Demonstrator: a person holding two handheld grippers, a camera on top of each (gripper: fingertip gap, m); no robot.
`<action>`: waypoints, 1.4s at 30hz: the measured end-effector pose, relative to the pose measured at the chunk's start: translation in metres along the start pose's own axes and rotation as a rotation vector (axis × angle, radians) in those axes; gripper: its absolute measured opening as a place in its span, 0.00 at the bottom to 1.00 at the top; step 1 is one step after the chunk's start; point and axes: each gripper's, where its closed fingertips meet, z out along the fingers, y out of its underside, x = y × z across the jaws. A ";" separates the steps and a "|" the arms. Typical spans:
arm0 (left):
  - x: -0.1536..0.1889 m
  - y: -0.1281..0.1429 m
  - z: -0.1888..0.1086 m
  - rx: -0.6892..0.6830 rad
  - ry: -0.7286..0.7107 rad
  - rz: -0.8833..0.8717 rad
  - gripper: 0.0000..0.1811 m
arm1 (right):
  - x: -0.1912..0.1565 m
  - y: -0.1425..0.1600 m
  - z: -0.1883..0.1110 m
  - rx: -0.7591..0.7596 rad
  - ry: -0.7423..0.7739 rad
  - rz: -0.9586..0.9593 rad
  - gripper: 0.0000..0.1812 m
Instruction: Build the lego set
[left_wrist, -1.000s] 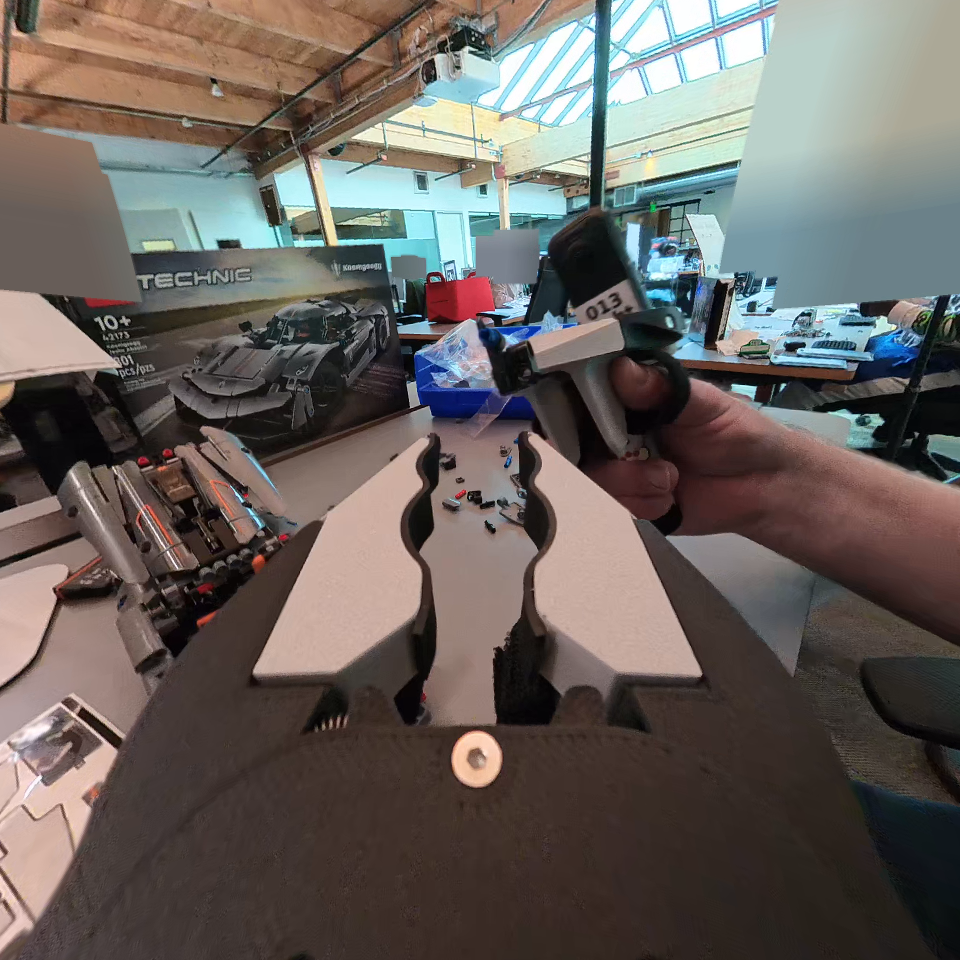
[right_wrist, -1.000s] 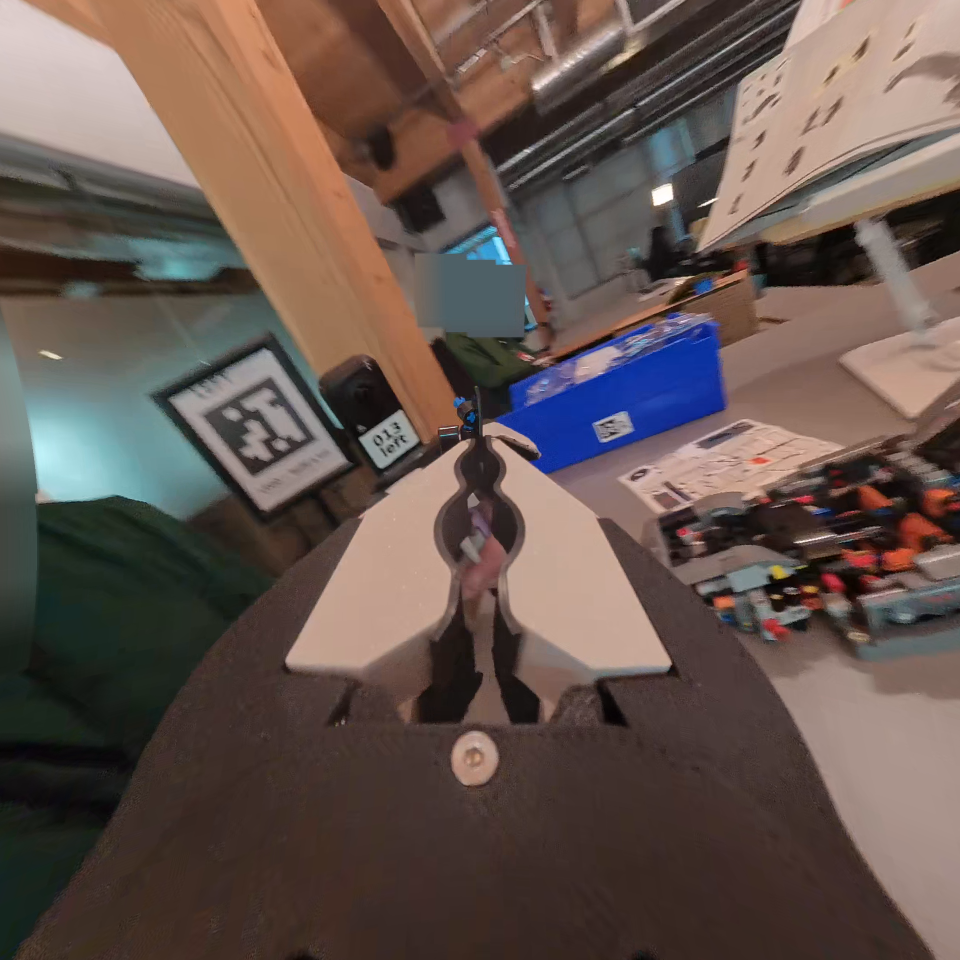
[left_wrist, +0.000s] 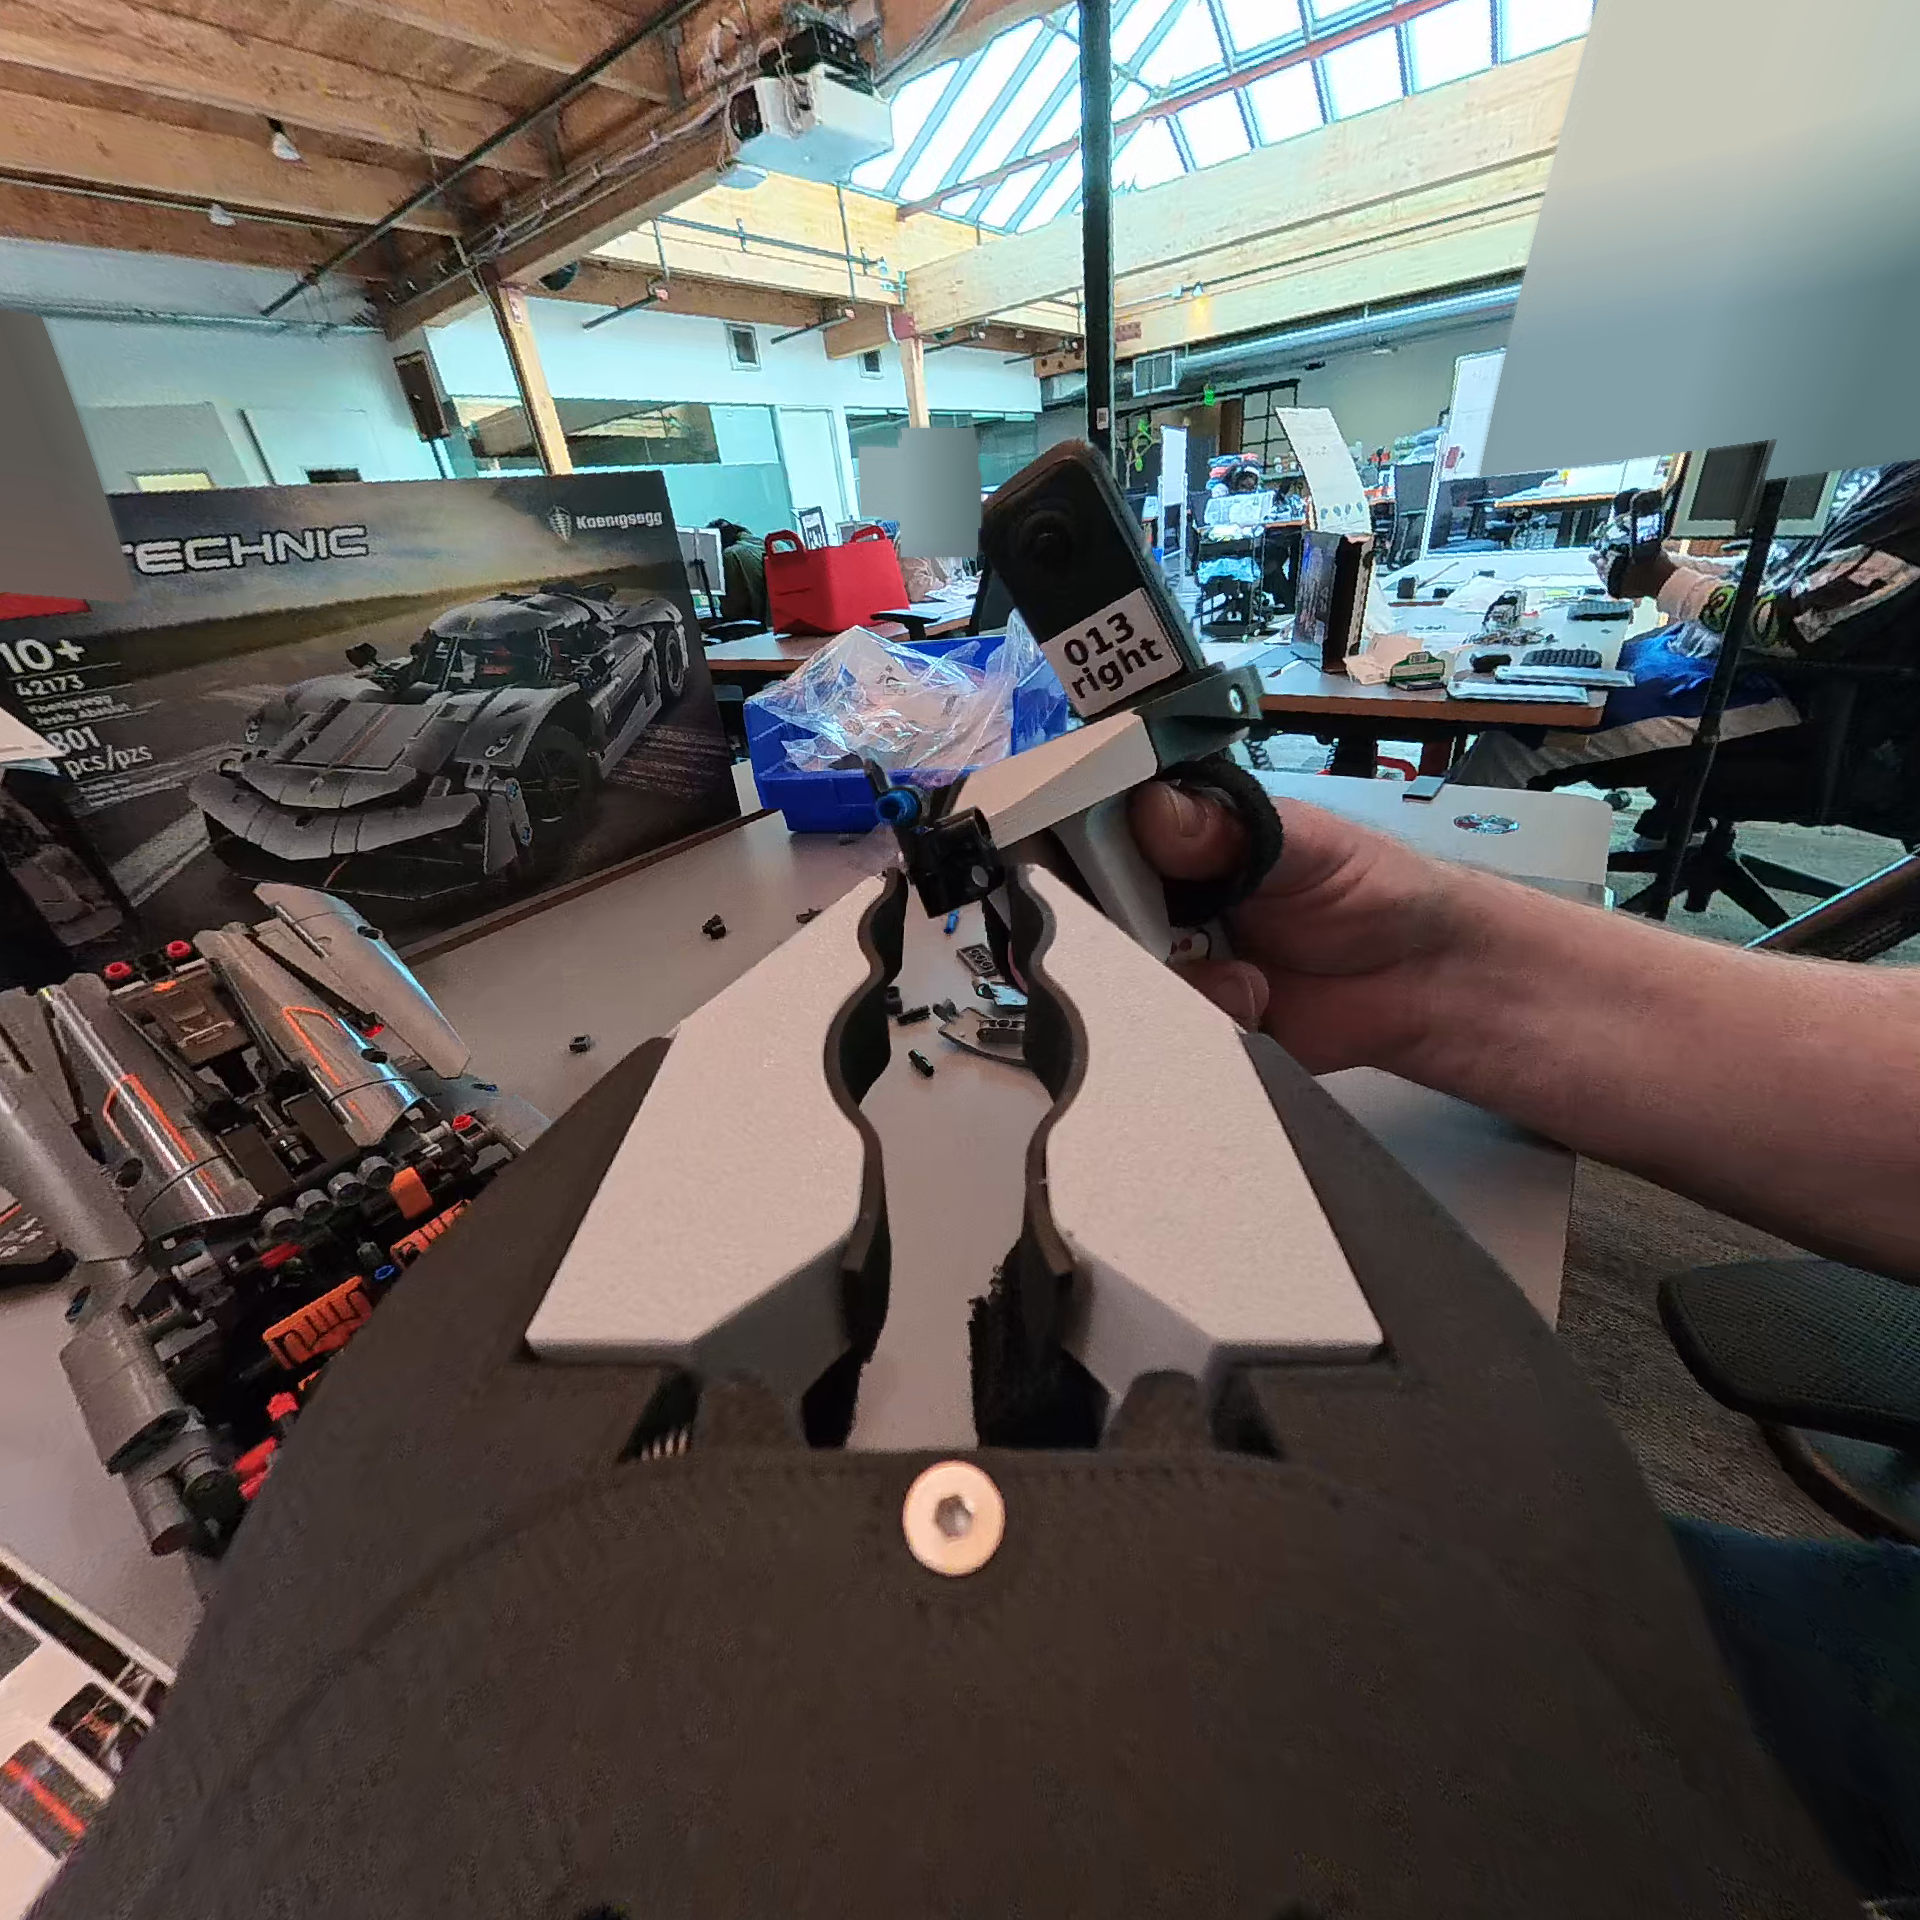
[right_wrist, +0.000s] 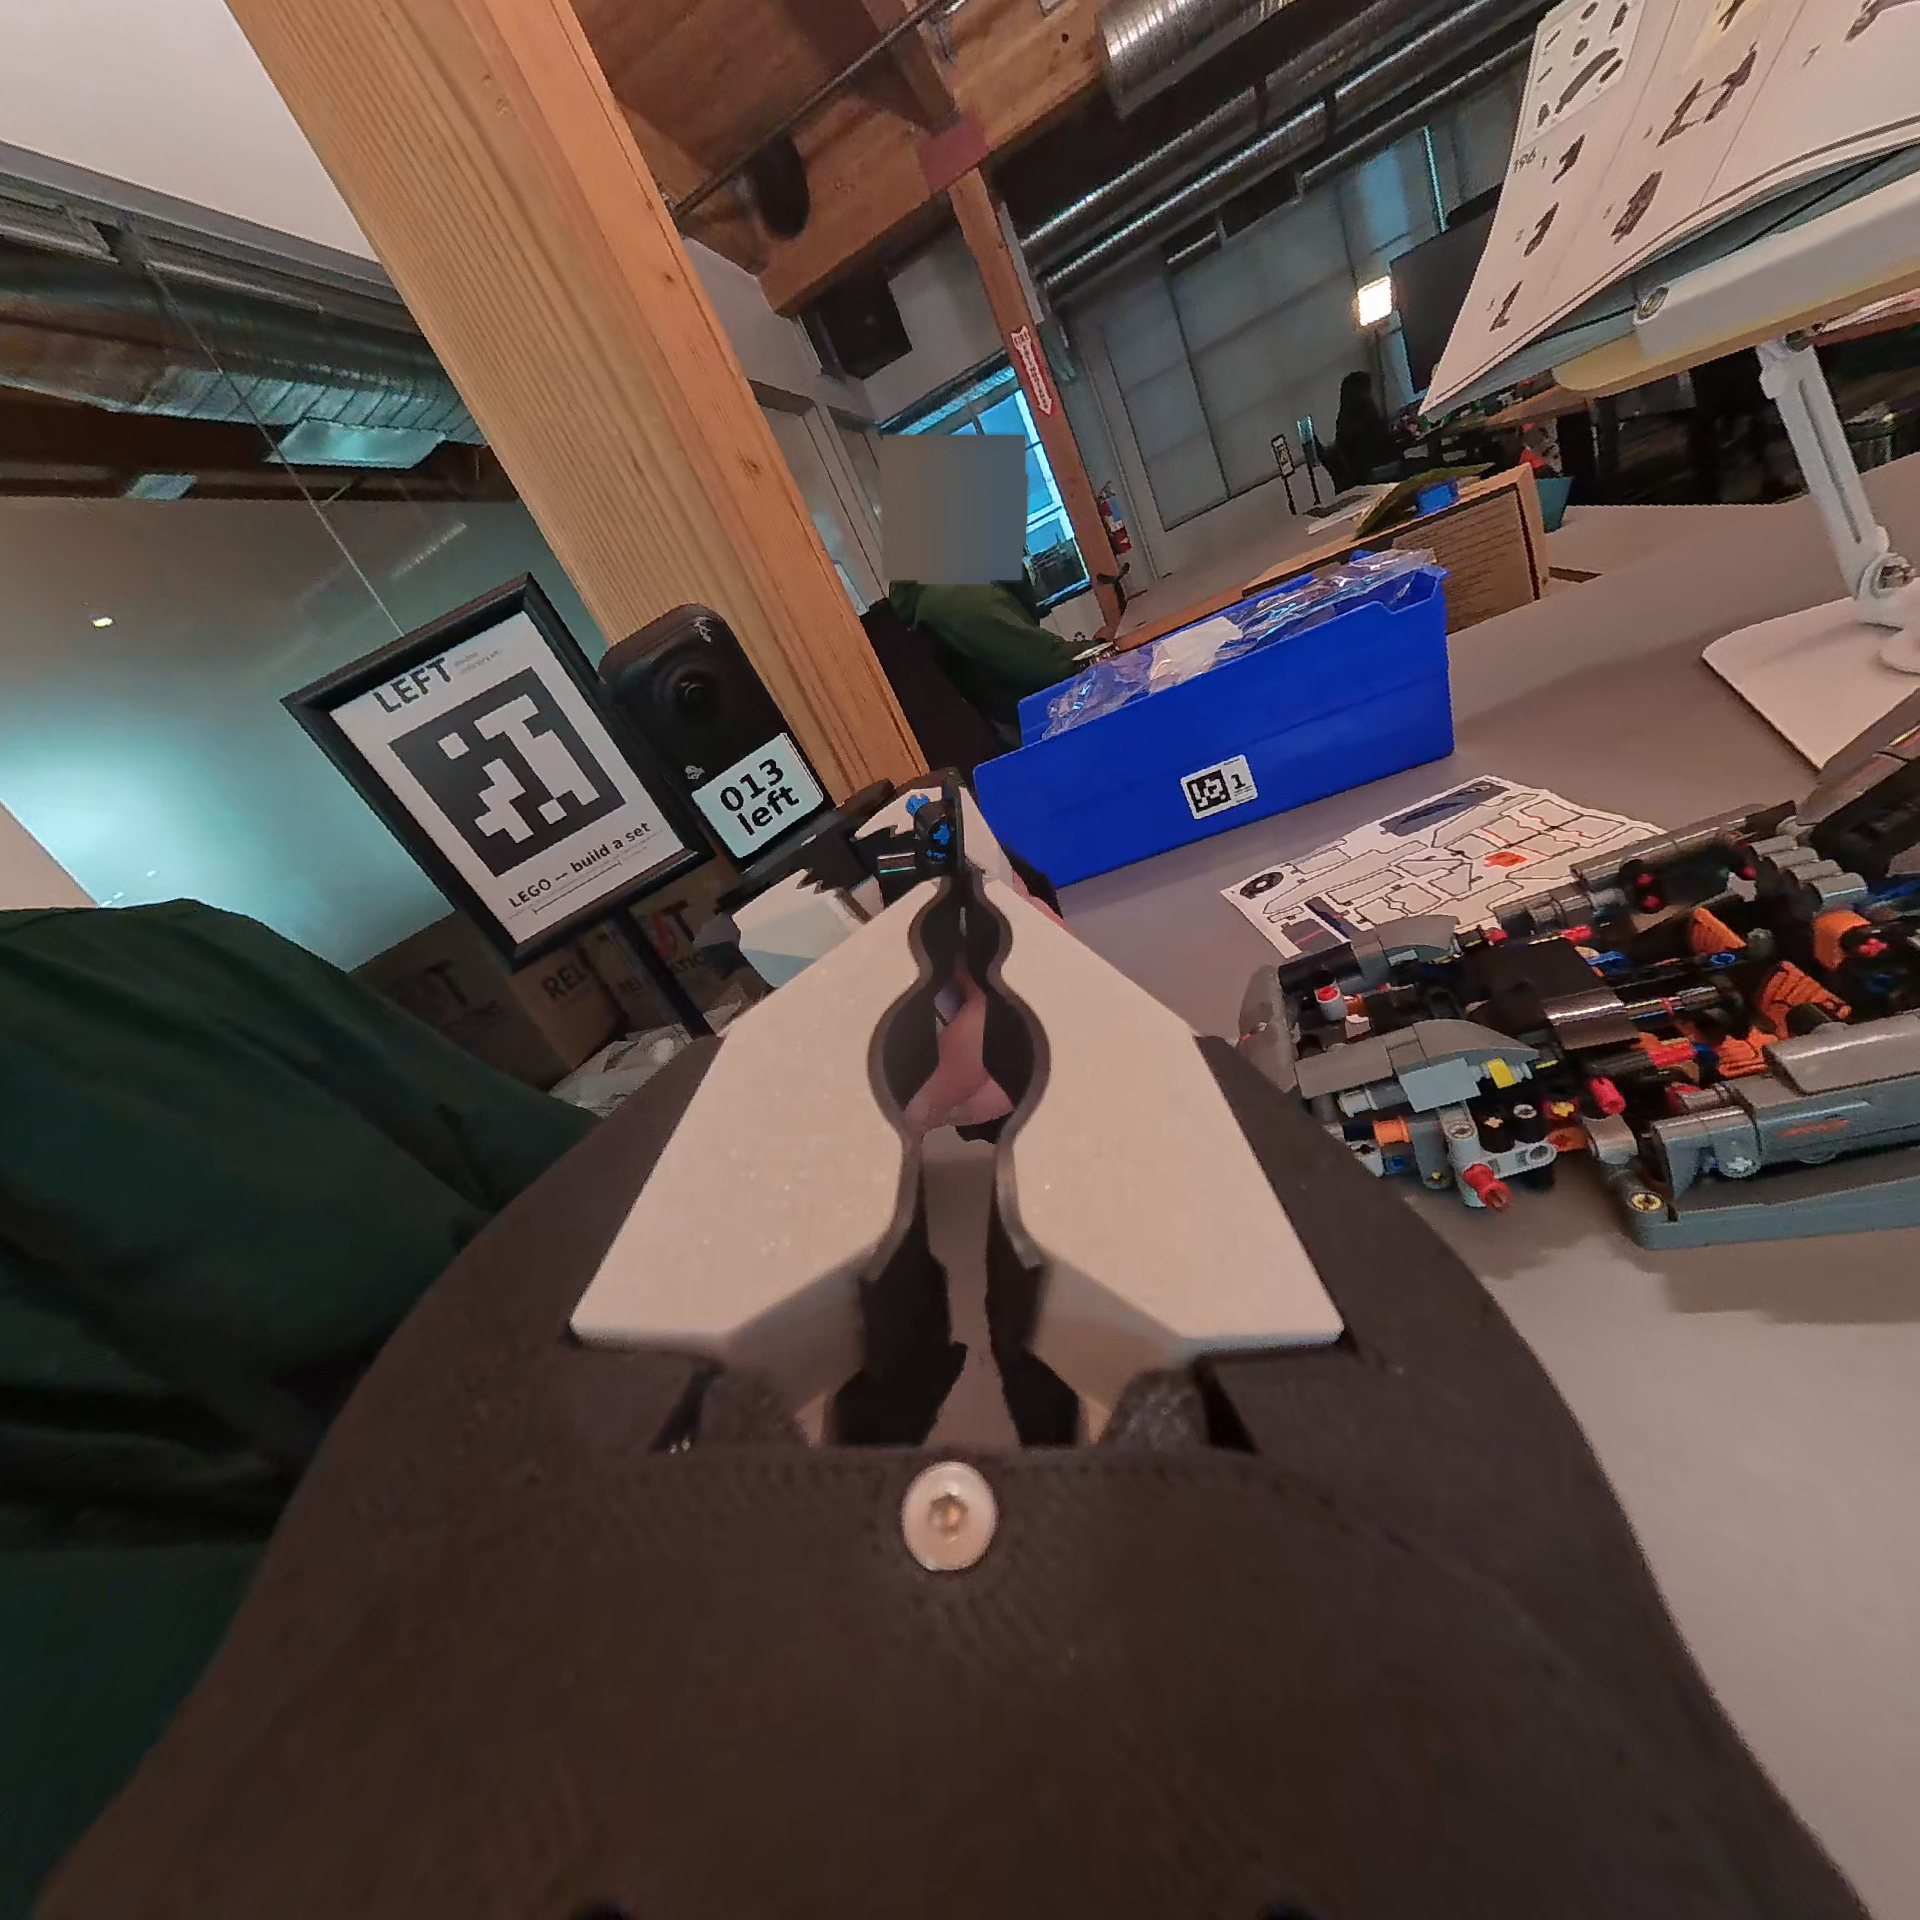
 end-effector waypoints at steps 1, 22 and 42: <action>0.001 0.000 0.000 -0.003 0.003 0.002 0.10 | 0.000 0.000 0.000 0.001 -0.004 0.006 0.00; 0.016 -0.016 0.002 0.026 -0.021 0.105 0.11 | -0.025 -0.009 -0.005 0.077 -0.255 0.141 0.00; 0.005 -0.010 0.000 0.031 -0.051 0.019 0.08 | -0.011 -0.002 0.000 -0.006 -0.016 -0.108 0.00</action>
